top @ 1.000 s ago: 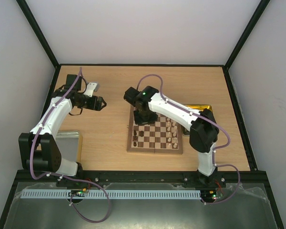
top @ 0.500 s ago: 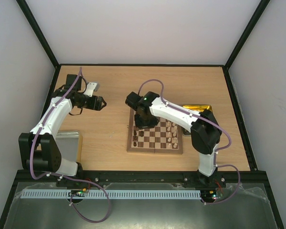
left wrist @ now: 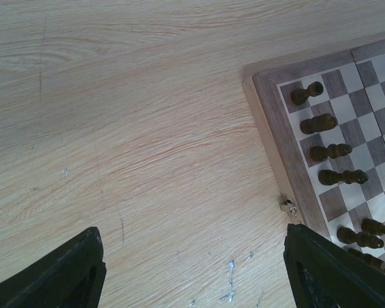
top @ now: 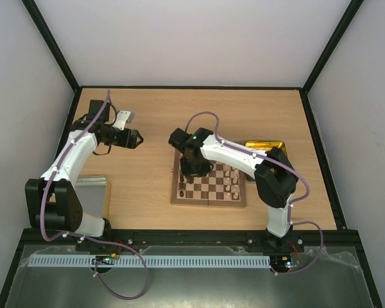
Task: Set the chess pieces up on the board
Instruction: Move the chess piece to the chessboard.
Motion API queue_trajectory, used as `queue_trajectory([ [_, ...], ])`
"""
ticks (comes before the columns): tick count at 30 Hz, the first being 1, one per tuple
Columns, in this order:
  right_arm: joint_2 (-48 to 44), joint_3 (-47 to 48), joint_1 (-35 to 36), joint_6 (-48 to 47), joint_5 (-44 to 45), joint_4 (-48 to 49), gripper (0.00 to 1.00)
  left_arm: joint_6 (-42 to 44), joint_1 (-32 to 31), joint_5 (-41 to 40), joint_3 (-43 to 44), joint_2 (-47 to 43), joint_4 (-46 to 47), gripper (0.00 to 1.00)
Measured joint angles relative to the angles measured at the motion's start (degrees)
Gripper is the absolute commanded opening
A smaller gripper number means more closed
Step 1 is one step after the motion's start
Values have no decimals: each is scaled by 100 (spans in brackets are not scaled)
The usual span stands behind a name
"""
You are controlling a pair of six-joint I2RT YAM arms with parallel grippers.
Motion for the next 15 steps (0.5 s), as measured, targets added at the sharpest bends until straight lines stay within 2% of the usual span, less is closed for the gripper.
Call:
queue_trajectory([
  [15,15,-199,2,-2,-142,225,29,0,0,0,0,0,0,77],
])
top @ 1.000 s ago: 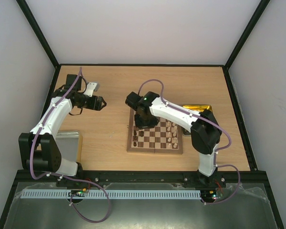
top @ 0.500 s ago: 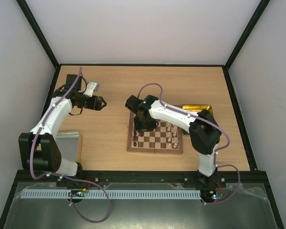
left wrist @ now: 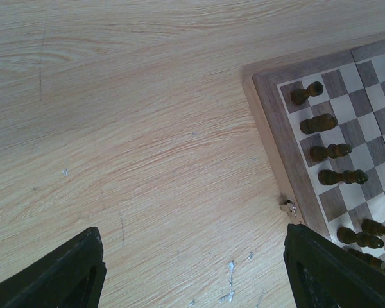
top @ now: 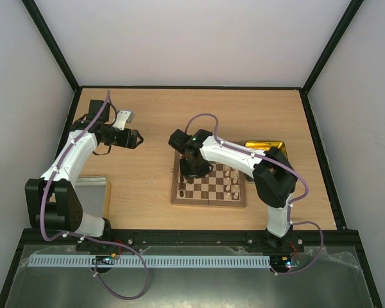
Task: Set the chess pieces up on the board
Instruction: Move the chess piece to the chessboard.
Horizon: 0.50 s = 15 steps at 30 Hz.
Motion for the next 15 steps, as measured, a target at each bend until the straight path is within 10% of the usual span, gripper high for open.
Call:
queue_trajectory([
  [15,192,2,0,-4,-76,94,7,-2,0,-2,-66,0,42,77],
])
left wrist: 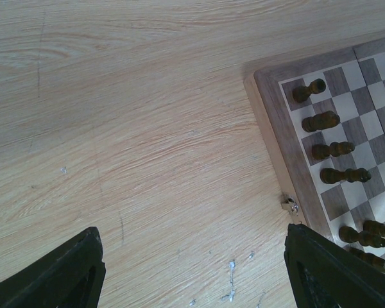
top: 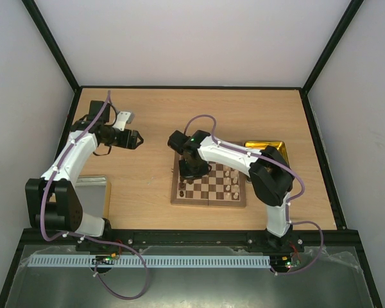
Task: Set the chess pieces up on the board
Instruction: Move the chess piece to the chessboard.
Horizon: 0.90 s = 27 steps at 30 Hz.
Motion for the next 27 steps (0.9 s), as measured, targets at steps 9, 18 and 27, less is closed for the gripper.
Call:
queue_trajectory([
  [9,291,588,0,-94,212,-267,6,2,0,-13,-4,0,7,77],
  [18,715,1314,0,-247,422,-577,6,2,0,-44,-33,0,15,77],
  [27,916,1617,0,-319,518,-752,6,2,0,-46,-33,0,20,77],
])
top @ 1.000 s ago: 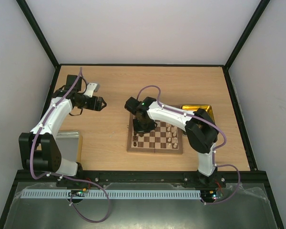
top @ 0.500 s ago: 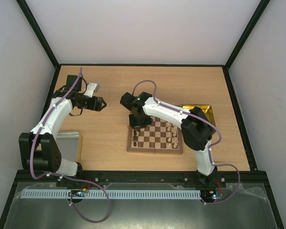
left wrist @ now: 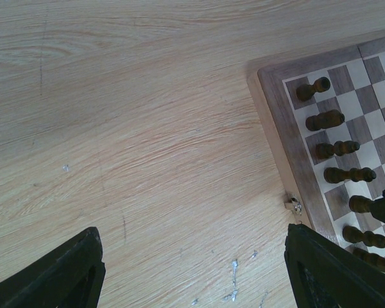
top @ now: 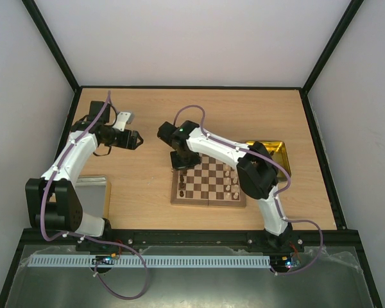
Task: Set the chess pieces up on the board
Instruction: Move the chess piece to the chessboard.
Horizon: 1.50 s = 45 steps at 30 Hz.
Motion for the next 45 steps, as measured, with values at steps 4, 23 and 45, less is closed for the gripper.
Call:
queue_trajectory([
  [4,151,188,0,-35,4,-39,6,2,0,0,0,0,-2,77],
  [23,304,334,0,-109,-33,-122,8,42,0,0,0,0,0,77],
  [45,369,334,0,-177,-197,-118,25,42,0,0,0,0,9,77],
])
